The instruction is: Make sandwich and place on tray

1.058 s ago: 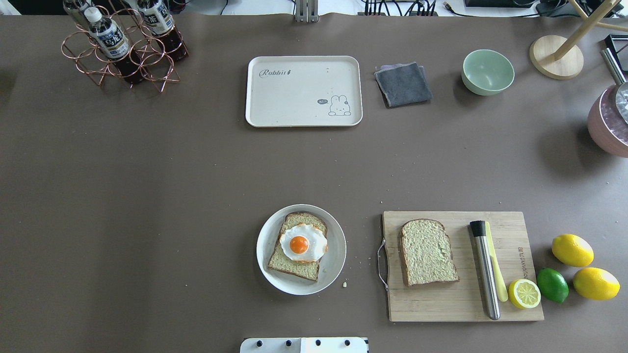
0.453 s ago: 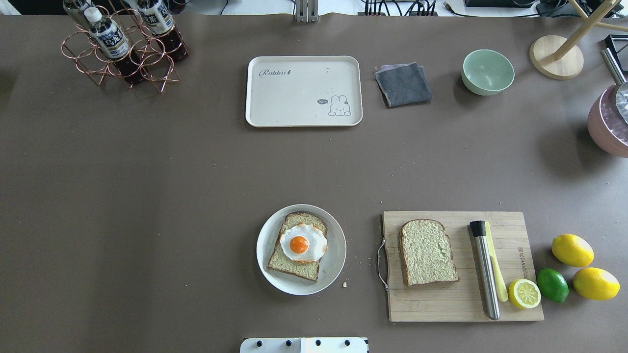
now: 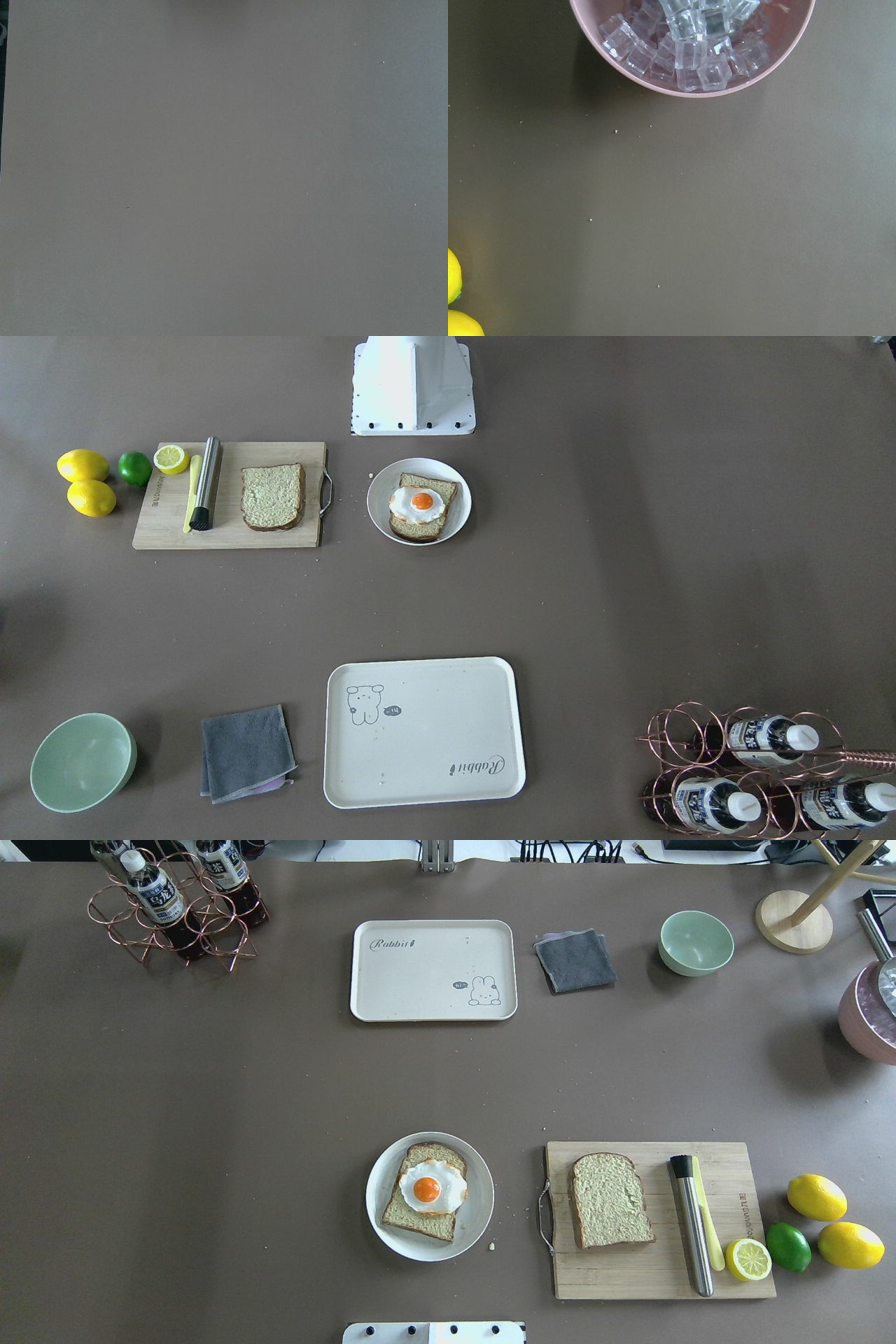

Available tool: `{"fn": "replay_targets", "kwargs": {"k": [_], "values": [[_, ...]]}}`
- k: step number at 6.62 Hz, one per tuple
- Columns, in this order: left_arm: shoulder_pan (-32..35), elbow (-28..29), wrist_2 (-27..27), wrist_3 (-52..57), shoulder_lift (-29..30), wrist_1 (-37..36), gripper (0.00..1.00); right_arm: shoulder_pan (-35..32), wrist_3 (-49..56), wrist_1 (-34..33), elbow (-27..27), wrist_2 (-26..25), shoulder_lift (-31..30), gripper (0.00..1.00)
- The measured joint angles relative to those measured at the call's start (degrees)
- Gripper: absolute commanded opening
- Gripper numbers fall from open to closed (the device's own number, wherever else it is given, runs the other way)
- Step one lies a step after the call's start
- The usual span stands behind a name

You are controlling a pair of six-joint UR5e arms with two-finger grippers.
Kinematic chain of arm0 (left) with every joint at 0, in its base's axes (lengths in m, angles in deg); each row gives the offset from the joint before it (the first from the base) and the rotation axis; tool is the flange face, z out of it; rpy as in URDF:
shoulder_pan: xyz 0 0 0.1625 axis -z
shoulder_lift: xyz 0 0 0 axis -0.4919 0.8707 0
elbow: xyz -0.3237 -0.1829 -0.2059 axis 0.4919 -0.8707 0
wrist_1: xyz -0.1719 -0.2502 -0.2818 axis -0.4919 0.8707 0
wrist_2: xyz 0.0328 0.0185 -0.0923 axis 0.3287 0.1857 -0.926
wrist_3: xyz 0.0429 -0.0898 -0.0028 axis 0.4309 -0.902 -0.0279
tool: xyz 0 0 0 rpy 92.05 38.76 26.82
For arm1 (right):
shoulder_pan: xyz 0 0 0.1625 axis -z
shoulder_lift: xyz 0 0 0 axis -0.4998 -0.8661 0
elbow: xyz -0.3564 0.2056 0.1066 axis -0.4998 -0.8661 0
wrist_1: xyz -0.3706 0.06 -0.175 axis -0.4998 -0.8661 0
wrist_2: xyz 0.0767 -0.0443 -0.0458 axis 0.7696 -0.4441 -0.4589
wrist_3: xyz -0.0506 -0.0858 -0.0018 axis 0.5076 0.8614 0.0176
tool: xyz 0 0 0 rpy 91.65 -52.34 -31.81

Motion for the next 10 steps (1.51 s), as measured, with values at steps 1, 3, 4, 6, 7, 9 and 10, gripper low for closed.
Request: {"fn": "replay_targets", "kwargs": {"k": [1, 3, 4, 6, 7, 9, 10], "values": [[-1.2, -0.1, 0.0, -1.8, 1.0, 0.4, 0.97, 0.0, 0.0, 0.0, -0.1, 1.1, -0.1, 1.00], [-3.4, -0.5, 0.0, -3.8, 2.6, 0.5, 0.98, 0.1, 0.1, -0.1, -0.6, 1.9, -0.3, 1.00], [-3.7, -0.9, -0.2, -4.4, 2.7, 0.3, 0.97, 0.1, 0.1, -0.1, -0.6, 1.9, -0.2, 1.00], [-4.6, -1.8, -0.4, -6.7, 3.0, 0.4, 0.97, 0.1, -0.1, 0.0, -0.4, 2.8, 0.0, 1.00], [-5.6, -2.3, -0.4, -7.8, 3.3, 0.5, 0.97, 0.1, -0.3, 0.3, -0.3, 4.4, 0.1, 1.00], [-6.3, -3.5, -0.8, -8.1, 3.4, 1.0, 0.97, 0.2, -0.6, 1.0, -0.3, 6.4, 0.0, 1.00], [-6.6, -3.9, -2.3, -8.1, 2.8, 1.9, 0.98, 0.3, -1.4, 1.2, -0.1, 7.3, 0.0, 1.00]]}}
